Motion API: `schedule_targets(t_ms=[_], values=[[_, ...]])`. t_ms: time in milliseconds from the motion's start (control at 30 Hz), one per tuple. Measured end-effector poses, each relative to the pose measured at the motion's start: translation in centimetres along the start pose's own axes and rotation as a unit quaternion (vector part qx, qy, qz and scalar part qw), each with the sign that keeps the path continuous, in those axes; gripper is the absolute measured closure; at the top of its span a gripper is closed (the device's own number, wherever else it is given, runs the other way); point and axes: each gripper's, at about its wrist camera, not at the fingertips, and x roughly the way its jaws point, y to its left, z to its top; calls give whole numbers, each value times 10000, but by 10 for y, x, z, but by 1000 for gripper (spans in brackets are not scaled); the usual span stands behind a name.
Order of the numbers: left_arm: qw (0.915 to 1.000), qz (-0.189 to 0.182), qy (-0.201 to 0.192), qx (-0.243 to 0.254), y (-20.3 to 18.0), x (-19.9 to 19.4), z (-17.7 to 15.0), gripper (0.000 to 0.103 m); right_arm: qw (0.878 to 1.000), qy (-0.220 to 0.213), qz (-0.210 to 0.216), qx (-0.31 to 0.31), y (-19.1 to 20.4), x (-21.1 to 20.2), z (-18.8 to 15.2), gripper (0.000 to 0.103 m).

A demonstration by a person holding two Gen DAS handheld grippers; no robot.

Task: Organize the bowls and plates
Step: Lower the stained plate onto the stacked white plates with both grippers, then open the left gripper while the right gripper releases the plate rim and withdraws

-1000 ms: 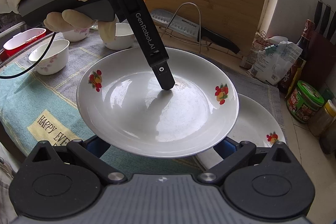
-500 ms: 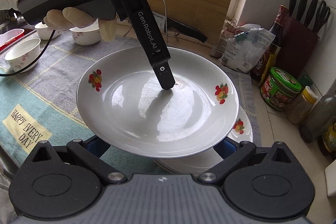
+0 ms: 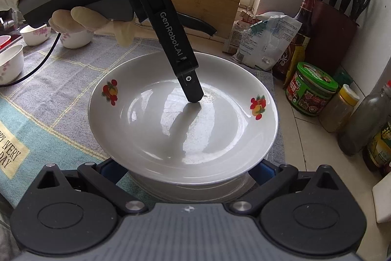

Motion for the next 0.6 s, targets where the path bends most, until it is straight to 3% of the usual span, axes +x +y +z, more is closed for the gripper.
schedule_targets(t_ms=[600], values=[[9996,23,126,257,-5,22,12,32,9985,309,92,434,-14,13,-2,0]])
